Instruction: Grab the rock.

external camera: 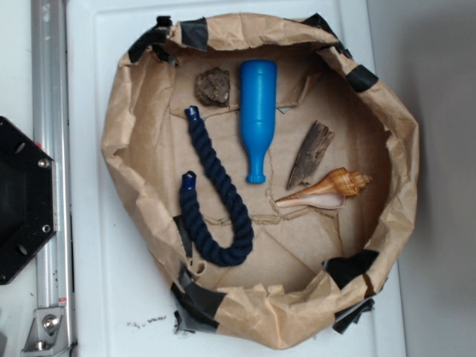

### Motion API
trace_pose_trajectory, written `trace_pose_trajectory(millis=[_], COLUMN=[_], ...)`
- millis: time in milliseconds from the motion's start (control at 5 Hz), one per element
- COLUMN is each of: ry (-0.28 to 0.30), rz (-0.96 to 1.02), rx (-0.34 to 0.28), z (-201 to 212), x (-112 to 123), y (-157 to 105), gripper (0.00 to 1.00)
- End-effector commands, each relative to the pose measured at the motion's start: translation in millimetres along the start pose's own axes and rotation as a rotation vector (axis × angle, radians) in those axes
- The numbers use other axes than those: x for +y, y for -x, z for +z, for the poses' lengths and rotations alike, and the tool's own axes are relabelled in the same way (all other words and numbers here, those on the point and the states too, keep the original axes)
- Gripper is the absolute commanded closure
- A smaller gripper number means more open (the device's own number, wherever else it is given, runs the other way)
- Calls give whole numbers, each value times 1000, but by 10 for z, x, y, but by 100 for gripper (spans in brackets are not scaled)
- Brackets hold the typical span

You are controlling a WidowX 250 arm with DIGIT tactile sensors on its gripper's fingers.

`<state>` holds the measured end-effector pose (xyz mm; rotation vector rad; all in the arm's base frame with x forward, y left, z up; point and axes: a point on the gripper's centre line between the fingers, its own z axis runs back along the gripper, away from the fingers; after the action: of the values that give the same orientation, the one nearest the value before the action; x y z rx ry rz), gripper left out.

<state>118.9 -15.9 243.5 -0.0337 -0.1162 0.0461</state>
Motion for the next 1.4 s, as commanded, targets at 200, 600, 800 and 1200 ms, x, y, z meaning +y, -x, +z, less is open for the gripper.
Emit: trace_pose_trajectory(millis=[200,600,800,1200], ry=[-61,0,36,18], rz=[-126,-364,-468,-452], rx=[-88,-130,-94,-10], z=[-302,-955,-1384,-1848], x=[176,184,212,699], y=[-476,-1130,-1163,-1143], gripper=[0,0,0,0])
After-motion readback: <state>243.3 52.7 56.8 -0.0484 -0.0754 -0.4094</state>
